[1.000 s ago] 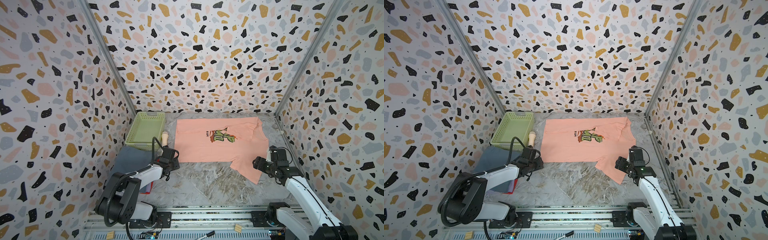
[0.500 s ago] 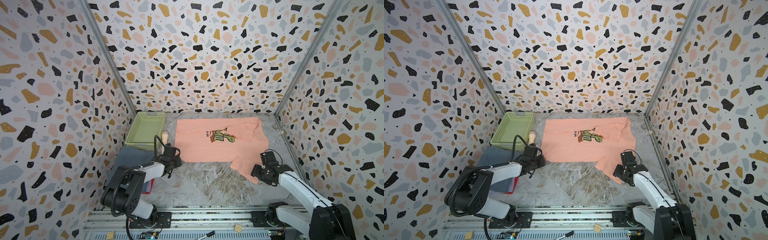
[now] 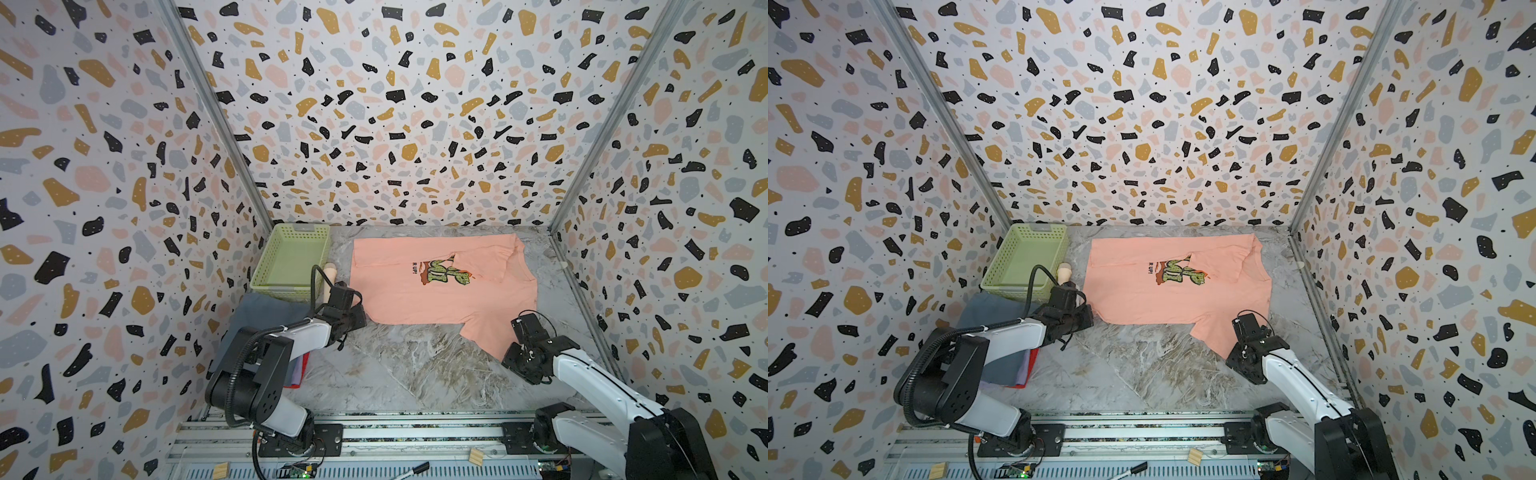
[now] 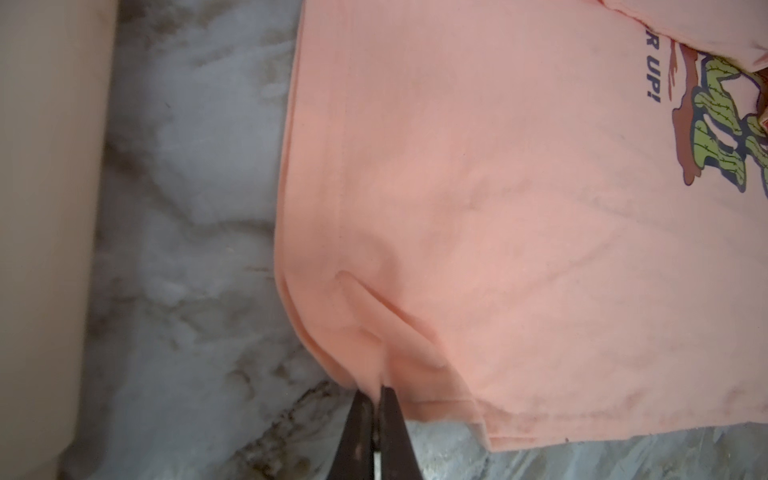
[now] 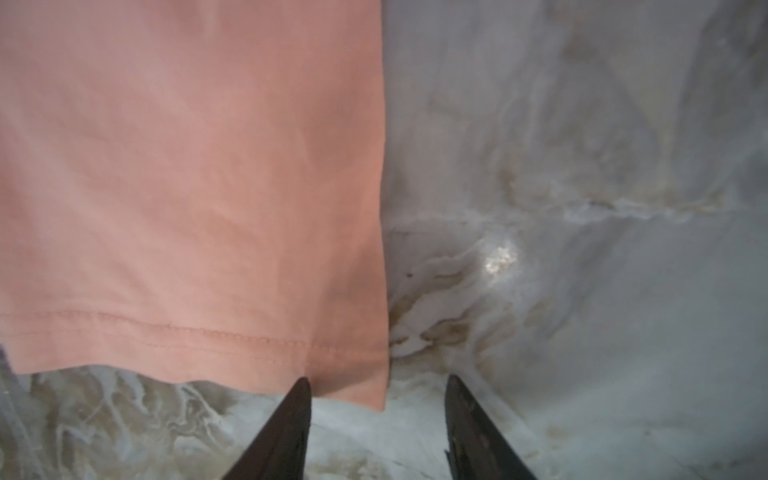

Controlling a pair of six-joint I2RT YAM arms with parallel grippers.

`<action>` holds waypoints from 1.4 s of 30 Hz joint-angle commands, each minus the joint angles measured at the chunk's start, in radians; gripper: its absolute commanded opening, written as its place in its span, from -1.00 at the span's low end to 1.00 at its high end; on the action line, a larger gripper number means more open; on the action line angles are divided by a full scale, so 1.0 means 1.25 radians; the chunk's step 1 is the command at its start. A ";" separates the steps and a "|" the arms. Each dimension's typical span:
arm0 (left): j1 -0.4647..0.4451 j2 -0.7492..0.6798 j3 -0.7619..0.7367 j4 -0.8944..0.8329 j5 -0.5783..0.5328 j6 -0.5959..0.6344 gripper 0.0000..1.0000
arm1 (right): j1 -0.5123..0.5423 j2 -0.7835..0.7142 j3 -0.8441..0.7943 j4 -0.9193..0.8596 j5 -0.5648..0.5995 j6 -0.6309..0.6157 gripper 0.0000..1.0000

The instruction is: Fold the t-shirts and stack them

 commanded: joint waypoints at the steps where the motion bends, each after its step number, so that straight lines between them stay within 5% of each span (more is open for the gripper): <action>1: -0.004 -0.016 0.007 0.008 0.003 0.009 -1.00 | 0.006 0.030 -0.042 0.040 0.007 0.028 -0.09; 4: -0.004 -0.028 0.003 0.005 0.002 0.008 -1.00 | 0.010 0.038 -0.036 0.082 0.013 0.019 -0.63; 8: -0.003 -0.054 0.001 -0.015 -0.016 0.011 -1.00 | 0.012 0.006 -0.029 0.112 -0.007 0.016 -1.00; 16: -0.002 -0.147 -0.024 -0.106 -0.030 0.018 -1.00 | 0.012 -0.184 0.072 -0.050 0.070 0.034 -1.00; 25: -0.003 -0.300 -0.095 -0.191 -0.005 -0.021 -1.00 | 0.014 -0.266 0.172 -0.140 0.122 0.033 -1.00; 34: -0.002 -0.266 0.021 -0.215 -0.021 0.026 -1.00 | 0.010 -0.140 0.314 0.075 0.165 -0.109 -1.00; 42: 0.028 -0.062 0.197 -0.140 0.025 0.045 -1.00 | -0.095 0.135 0.470 0.353 0.084 -0.269 -1.00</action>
